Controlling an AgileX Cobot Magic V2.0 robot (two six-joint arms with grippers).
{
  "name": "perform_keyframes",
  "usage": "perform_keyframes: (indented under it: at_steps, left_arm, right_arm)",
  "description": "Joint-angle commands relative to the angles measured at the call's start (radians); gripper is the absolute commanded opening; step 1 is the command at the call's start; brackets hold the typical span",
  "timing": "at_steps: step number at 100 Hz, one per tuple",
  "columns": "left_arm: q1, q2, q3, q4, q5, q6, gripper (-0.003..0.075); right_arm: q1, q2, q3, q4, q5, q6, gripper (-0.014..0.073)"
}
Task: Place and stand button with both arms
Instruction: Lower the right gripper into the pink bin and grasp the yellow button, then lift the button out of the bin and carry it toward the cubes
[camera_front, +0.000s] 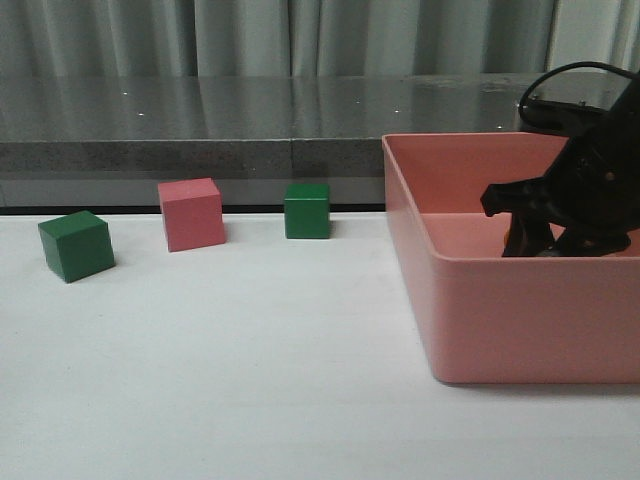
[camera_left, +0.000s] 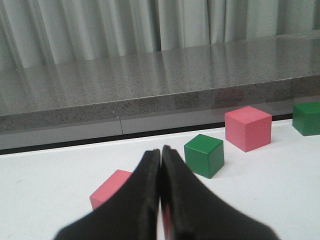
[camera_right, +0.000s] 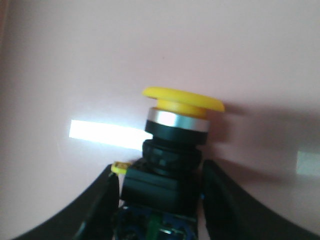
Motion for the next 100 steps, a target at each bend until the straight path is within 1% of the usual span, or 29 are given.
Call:
perform_keyframes:
  at_steps: [1,4,24,39,48,57,67,88,100]
  left_arm:
    - [0.003,-0.03,0.029,-0.006,-0.08,-0.014,-0.0019]
    - [0.003,-0.03,0.029,-0.006,-0.08,-0.014,-0.0019]
    - [0.003,-0.03,0.029,-0.006,-0.08,-0.014,-0.0019]
    - [0.003,-0.03,0.029,-0.006,-0.08,-0.014,-0.0019]
    - [0.003,-0.03,0.029,-0.006,-0.08,-0.014,-0.0019]
    - [0.003,-0.03,0.029,-0.006,-0.08,-0.014,-0.0019]
    - [0.003,-0.03,0.029,-0.006,-0.08,-0.014,-0.0019]
    - [0.003,-0.03,0.029,-0.006,-0.08,-0.014,-0.0019]
    - [0.003,-0.03,0.029,-0.006,-0.08,-0.014,-0.0019]
  right_arm:
    - [0.0,-0.046,-0.029,-0.001,-0.011,-0.002,0.0188]
    - [0.0,-0.048,-0.032,-0.001,0.001,-0.002,0.0164]
    - [0.001,-0.094,-0.117,-0.001,0.159,-0.002,0.0167]
    - [0.018,-0.175,-0.233,-0.003,0.281,-0.003,0.0167]
    - [0.052,-0.203,-0.328,-0.003,0.377,-0.029,0.0167]
    - [0.1,-0.202,-0.435,-0.003,0.487,-0.087,0.0167]
    - [0.168,-0.188,-0.529,-0.003,0.552,-0.157,0.0167]
    - [0.334,-0.118,-0.662,-0.003,0.559,-0.374,0.0167]
    - [0.414,-0.046,-0.707,-0.003,0.583,-0.539,0.0167]
